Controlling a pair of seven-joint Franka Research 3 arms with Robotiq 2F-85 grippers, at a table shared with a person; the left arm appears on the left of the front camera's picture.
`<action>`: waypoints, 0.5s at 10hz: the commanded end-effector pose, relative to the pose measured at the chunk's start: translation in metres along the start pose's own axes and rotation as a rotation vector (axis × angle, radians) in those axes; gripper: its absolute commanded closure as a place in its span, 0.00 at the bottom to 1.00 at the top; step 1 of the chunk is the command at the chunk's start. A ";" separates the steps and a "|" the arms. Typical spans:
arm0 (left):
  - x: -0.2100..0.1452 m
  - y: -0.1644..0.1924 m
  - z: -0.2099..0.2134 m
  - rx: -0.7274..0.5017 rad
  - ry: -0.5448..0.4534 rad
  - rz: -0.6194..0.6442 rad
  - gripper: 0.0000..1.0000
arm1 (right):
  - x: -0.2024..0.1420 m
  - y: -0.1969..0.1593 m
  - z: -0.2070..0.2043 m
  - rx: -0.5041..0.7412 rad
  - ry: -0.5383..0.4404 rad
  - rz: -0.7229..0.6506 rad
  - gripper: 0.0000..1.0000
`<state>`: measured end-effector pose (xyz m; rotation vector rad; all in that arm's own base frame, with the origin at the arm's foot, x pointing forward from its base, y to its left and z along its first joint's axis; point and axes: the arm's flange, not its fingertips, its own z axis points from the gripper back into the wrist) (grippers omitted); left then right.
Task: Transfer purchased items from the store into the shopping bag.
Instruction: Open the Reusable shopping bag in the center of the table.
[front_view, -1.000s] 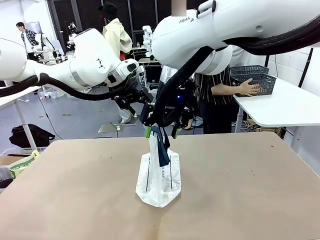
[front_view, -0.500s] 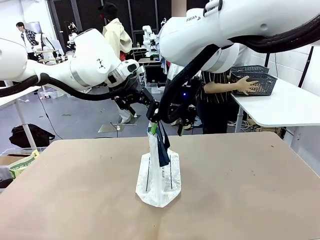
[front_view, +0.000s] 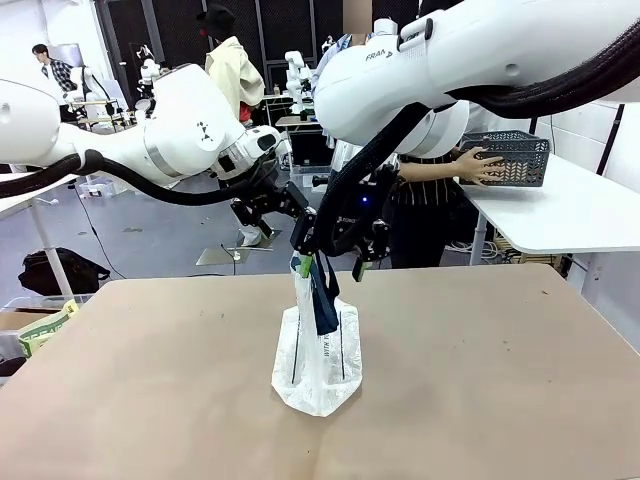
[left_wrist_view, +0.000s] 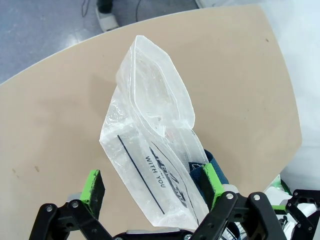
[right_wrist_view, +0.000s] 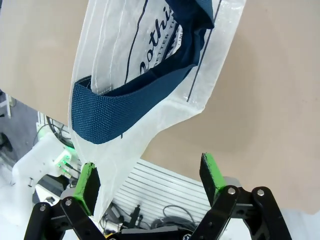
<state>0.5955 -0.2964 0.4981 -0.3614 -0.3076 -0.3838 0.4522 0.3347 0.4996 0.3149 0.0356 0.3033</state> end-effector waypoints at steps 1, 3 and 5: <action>0.007 -0.002 0.001 0.023 0.014 0.031 0.00 | 0.005 0.009 0.001 -0.002 -0.010 -0.017 0.00; 0.007 -0.004 0.000 0.025 0.022 0.029 0.00 | 0.002 0.014 0.006 -0.005 -0.023 -0.008 0.00; 0.006 -0.005 0.000 0.029 0.024 0.027 0.00 | 0.006 0.015 0.007 -0.014 -0.033 -0.021 0.00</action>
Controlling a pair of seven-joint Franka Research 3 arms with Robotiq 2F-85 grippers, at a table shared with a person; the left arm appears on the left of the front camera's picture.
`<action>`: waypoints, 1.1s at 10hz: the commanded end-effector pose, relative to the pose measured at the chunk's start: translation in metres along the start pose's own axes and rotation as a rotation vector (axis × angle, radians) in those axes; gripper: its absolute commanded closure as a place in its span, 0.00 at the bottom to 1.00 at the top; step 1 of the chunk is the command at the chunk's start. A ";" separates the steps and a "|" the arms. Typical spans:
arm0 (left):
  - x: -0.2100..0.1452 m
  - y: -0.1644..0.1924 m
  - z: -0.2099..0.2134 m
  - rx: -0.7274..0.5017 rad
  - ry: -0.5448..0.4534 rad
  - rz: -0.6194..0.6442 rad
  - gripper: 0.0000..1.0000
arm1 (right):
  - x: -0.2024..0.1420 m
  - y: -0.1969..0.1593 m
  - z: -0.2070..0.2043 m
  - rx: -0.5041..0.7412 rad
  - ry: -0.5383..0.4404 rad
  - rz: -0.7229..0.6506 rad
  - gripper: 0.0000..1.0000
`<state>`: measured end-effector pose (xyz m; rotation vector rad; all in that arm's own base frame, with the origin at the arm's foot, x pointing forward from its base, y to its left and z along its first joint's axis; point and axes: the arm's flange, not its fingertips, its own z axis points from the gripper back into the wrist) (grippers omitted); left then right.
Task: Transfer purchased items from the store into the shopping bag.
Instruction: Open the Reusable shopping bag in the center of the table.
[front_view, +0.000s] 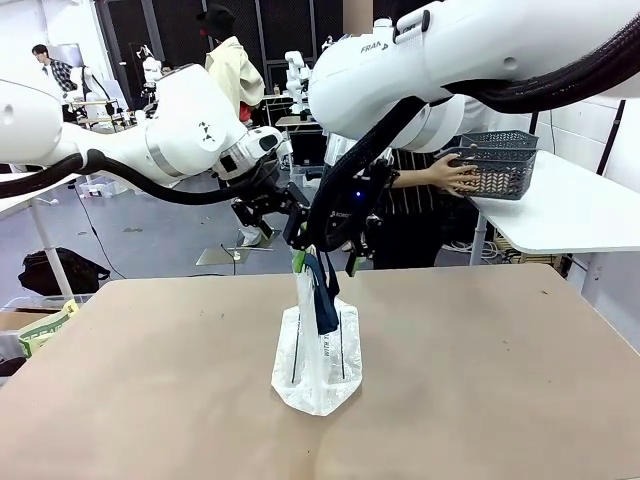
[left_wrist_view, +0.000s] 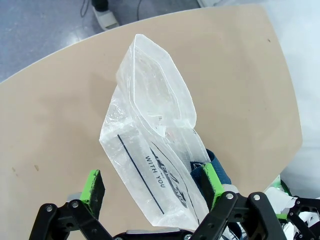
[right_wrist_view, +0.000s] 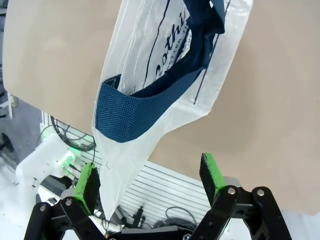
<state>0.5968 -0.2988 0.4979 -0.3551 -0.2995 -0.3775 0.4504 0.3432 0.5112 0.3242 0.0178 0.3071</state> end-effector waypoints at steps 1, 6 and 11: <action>0.004 -0.003 0.001 0.028 0.013 0.035 0.00 | 0.007 0.004 -0.003 -0.021 -0.006 -0.029 0.00; 0.003 0.004 0.001 0.035 0.009 0.055 0.00 | -0.013 0.000 0.001 -0.038 -0.005 -0.040 0.00; 0.004 0.004 -0.001 0.030 0.020 0.053 0.00 | -0.018 -0.004 -0.010 -0.054 0.034 -0.053 0.00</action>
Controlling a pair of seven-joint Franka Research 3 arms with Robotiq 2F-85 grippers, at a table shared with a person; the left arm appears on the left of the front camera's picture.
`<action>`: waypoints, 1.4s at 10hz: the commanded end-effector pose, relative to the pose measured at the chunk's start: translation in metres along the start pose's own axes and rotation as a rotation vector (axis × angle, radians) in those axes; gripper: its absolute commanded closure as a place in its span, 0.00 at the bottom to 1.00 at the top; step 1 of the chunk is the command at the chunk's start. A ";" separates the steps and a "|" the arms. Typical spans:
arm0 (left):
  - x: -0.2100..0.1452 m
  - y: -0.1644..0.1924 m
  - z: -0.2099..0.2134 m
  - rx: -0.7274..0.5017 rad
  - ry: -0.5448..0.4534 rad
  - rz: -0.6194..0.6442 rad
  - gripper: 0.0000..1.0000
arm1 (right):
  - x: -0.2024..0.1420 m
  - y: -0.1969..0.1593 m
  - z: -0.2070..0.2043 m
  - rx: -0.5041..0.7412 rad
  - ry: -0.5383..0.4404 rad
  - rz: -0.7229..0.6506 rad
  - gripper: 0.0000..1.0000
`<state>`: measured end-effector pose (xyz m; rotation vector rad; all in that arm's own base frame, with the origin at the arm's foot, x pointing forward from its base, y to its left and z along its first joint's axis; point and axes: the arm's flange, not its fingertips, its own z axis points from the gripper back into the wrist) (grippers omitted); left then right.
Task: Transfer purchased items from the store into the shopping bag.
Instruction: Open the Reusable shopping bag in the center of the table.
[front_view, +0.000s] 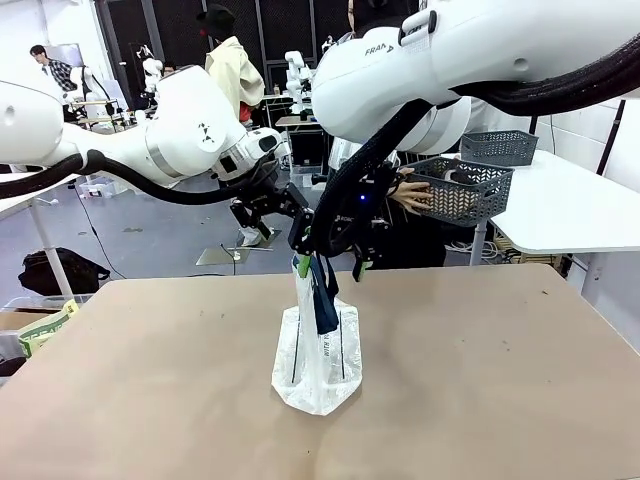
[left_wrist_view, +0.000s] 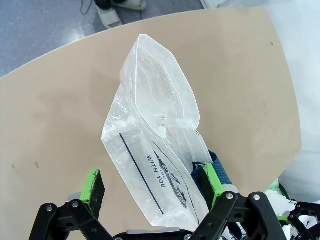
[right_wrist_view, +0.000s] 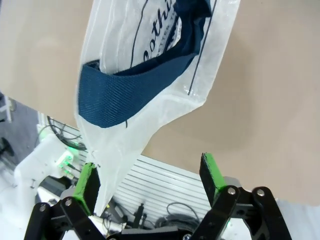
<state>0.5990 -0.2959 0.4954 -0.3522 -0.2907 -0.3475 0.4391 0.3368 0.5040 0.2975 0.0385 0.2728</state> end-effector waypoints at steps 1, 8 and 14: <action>0.004 0.000 0.002 0.022 0.014 0.022 0.00 | -0.004 0.000 -0.007 -0.020 0.023 -0.018 0.00; 0.003 -0.003 -0.001 0.030 0.026 0.048 0.00 | 0.003 0.015 -0.011 -0.018 0.023 0.001 0.00; 0.002 -0.002 0.001 0.031 0.011 0.057 0.81 | 0.005 0.021 -0.026 -0.094 0.037 0.020 0.15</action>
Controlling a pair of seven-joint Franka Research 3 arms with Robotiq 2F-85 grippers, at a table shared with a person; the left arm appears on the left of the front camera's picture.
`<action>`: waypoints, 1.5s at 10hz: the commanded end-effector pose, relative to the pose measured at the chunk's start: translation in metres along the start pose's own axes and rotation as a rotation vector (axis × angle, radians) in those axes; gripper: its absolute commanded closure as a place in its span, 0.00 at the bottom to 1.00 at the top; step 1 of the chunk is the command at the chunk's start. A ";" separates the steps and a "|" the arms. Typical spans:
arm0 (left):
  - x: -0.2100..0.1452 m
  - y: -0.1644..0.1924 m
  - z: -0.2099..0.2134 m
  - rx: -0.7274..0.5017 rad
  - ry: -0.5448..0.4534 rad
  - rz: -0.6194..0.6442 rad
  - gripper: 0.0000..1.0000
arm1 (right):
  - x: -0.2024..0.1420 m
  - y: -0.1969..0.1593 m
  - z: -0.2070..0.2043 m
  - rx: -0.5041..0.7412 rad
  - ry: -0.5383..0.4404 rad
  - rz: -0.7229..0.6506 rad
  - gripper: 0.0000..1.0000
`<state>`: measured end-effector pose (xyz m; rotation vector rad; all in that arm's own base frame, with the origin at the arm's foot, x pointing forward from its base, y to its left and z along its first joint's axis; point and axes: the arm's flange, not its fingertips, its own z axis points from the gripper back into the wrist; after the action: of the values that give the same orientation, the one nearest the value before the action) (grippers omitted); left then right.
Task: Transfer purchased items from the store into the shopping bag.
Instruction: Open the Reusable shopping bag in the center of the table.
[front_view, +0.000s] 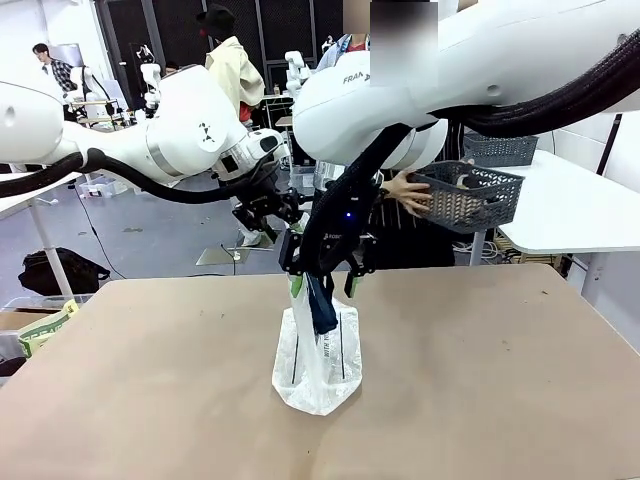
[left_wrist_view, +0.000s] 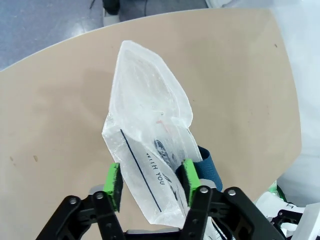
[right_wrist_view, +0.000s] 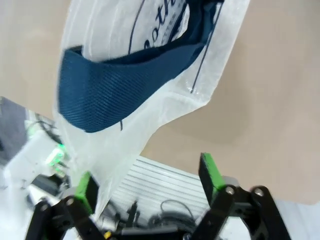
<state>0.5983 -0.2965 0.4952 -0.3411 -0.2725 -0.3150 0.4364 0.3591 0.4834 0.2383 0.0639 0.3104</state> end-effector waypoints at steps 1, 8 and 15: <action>0.001 -0.002 0.001 0.020 0.009 0.016 1.00 | 0.002 0.007 0.001 -0.055 -0.002 -0.021 0.33; 0.000 0.001 -0.001 0.007 0.010 0.029 1.00 | -0.003 -0.003 0.004 -0.044 -0.020 -0.061 1.00; -0.011 0.024 0.029 0.046 -0.036 0.038 1.00 | -0.017 -0.038 0.022 -0.024 -0.086 -0.174 1.00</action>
<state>0.6015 -0.2737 0.5113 -0.3341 -0.2989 -0.2715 0.4431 0.3194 0.5026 0.2041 0.0066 0.1689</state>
